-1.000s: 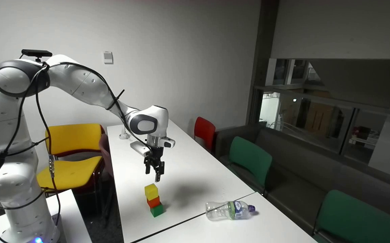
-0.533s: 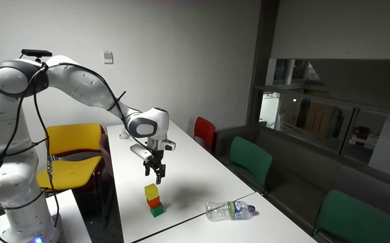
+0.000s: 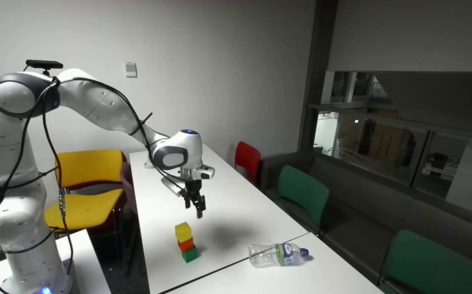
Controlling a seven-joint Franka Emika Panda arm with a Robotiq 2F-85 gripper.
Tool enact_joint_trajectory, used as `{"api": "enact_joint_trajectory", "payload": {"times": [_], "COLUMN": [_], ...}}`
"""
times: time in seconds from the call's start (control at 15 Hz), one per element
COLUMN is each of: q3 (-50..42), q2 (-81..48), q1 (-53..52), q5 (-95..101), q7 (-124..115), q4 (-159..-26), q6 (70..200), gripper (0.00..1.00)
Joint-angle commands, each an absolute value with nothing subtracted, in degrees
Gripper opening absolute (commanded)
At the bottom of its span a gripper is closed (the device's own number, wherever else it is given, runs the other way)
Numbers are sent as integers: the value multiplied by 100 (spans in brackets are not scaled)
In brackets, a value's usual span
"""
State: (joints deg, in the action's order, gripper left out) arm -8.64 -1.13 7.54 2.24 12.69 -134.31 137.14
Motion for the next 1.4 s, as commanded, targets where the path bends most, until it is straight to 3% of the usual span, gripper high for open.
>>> {"api": "enact_joint_trajectory", "payload": {"times": [0.0,1.33], "q3": [-884,-887], "q2": [-173,-726], "q1": [819,930], "q5": [279,152], "q7": [1016,975], "q4": [-13650,-13766], "q6": [14300,14127], "gripper": [100,100]}}
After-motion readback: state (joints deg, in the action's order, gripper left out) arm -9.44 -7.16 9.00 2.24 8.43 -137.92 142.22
